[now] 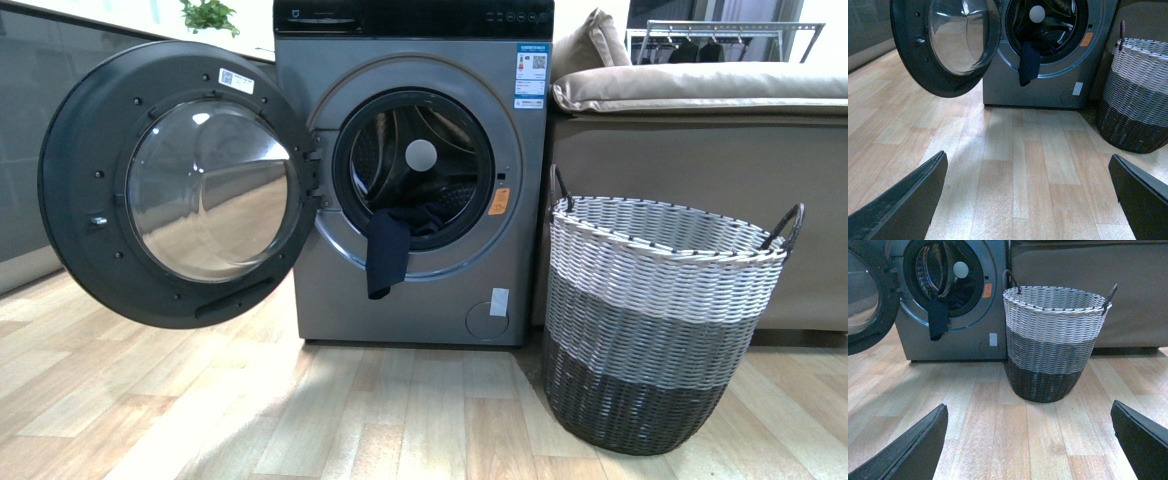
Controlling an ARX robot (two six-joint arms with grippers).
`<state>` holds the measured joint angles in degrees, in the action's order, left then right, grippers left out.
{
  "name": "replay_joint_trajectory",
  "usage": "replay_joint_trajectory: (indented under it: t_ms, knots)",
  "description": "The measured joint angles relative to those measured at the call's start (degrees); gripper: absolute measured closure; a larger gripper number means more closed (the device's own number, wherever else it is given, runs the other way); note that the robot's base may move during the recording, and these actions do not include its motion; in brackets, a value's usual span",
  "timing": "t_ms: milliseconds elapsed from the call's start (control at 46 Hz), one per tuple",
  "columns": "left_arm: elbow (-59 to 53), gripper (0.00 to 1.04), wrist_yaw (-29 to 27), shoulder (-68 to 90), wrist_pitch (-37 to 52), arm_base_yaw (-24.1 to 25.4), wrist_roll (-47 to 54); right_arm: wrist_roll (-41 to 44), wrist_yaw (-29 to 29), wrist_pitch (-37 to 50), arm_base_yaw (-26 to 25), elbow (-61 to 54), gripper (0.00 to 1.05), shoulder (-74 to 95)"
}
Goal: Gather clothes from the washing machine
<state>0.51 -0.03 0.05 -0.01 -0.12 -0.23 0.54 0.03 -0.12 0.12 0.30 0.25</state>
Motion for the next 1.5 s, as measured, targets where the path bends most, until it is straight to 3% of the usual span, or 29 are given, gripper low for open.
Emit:
replay_joint_trajectory:
  t_ms: [1502]
  knots:
    - [0.0, 0.06, 0.0, 0.0, 0.0, 0.0, 0.0, 0.0, 0.0, 0.0, 0.0, 0.0, 0.07, 0.0]
